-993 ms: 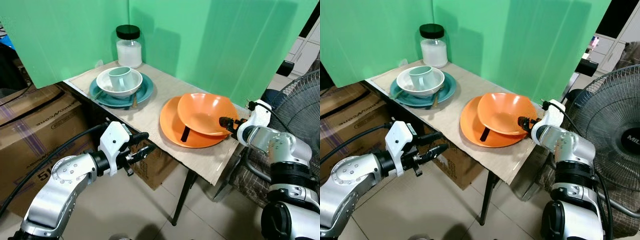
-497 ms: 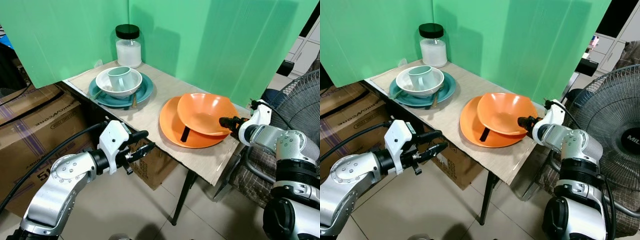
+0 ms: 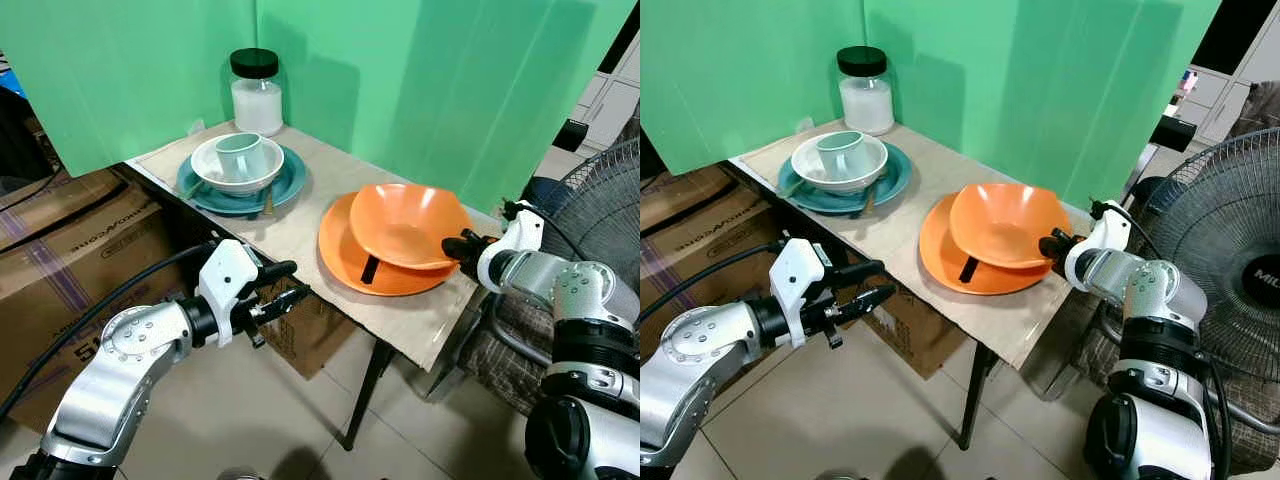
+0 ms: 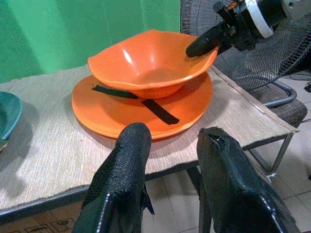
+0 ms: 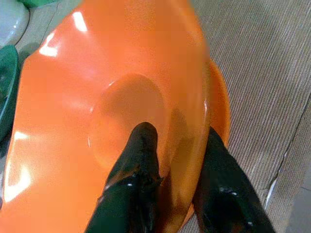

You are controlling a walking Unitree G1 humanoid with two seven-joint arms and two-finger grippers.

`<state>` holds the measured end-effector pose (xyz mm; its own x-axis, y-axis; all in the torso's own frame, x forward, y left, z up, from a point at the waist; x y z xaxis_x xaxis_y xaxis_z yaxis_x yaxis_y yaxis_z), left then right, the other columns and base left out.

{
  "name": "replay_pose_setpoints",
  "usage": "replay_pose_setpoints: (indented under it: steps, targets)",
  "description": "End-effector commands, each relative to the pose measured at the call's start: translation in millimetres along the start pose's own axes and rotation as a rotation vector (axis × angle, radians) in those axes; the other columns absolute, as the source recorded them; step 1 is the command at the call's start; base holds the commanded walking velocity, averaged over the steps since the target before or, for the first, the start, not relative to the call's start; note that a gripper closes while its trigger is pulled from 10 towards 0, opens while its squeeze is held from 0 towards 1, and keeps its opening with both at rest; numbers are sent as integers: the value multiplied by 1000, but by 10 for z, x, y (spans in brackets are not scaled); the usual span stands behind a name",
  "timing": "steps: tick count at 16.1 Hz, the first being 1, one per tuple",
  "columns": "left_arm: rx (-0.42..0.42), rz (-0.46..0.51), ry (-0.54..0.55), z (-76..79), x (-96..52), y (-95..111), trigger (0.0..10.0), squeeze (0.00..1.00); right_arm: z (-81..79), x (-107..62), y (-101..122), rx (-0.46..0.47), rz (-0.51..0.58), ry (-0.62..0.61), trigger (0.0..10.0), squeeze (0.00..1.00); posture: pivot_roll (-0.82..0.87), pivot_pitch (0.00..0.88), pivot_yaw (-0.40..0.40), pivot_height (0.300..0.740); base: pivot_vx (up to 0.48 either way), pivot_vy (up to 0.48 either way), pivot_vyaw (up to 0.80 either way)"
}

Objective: Setting the table

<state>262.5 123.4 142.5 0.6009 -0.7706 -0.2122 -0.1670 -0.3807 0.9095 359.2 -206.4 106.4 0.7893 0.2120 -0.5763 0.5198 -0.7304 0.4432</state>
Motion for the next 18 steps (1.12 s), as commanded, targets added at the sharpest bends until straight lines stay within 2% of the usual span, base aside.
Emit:
replay_pose_setpoints:
  steps: [1,5,7,8,9,10,11,12,15,16,17,18]
  targets:
    - [4,-1,-15,5,6,0,10000,0,-13,-5,-3,16,1,11,0,0,203,0,-48,740,0,0,0]
    - [16,-11,-15,-22,-24,-5,10000,0,-94,-32,44,52,40,65,0,0,202,0,-46,740,0,0,0]
    - [35,-10,5,-71,-41,15,10000,0,-262,-205,197,41,167,187,0,0,188,0,-51,740,0,0,0]
    - [35,-10,5,-71,-41,15,10000,0,-262,-205,197,41,167,187,0,0,188,0,-51,740,0,0,0]
    - [47,-8,17,-97,-47,32,10000,0,-351,-324,261,11,233,247,0,0,182,0,-48,740,0,0,0]
    - [58,-3,30,-113,-47,55,10000,0,-450,-474,311,-65,324,310,0,0,180,0,-48,740,0,0,0]
    - [75,13,66,-118,-44,117,10000,0,-630,-741,209,-188,409,422,0,0,167,0,-46,740,0,0,0]
    - [85,17,115,-135,-43,150,10000,0,-717,-886,54,-218,425,484,0,0,157,0,-38,740,0,0,0]
    - [121,12,309,-285,-10,213,10000,0,-838,-1029,-129,-270,521,567,0,0,131,0,-22,740,0,0,0]
    - [136,22,337,-303,-2,239,10000,0,-863,-1061,-158,-282,538,585,196,0,129,0,-17,740,0,0,0]
    - [145,26,360,-313,3,256,10000,0,-874,-1094,-184,-301,558,586,2157,0,128,0,-17,740,0,0,0]
    - [116,12,435,-334,2,255,10000,0,-877,-1121,-260,-421,599,542,10000,0,117,0,-12,740,0,0,0]
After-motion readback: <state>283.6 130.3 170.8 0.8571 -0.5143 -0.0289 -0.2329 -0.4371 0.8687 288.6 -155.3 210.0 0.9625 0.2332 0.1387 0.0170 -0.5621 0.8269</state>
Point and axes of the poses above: a point about 5 cm out from each wrist's last joint towards the gripper, its own x axis pointing out of the wrist towards the gripper, its own y axis along the axis of the wrist's last joint, z = x × y, the point moved 3 cm from there along x, pointing out of the wrist towards the gripper, and after that the axes turned 13 degrees about x, right-handed, at the moved point
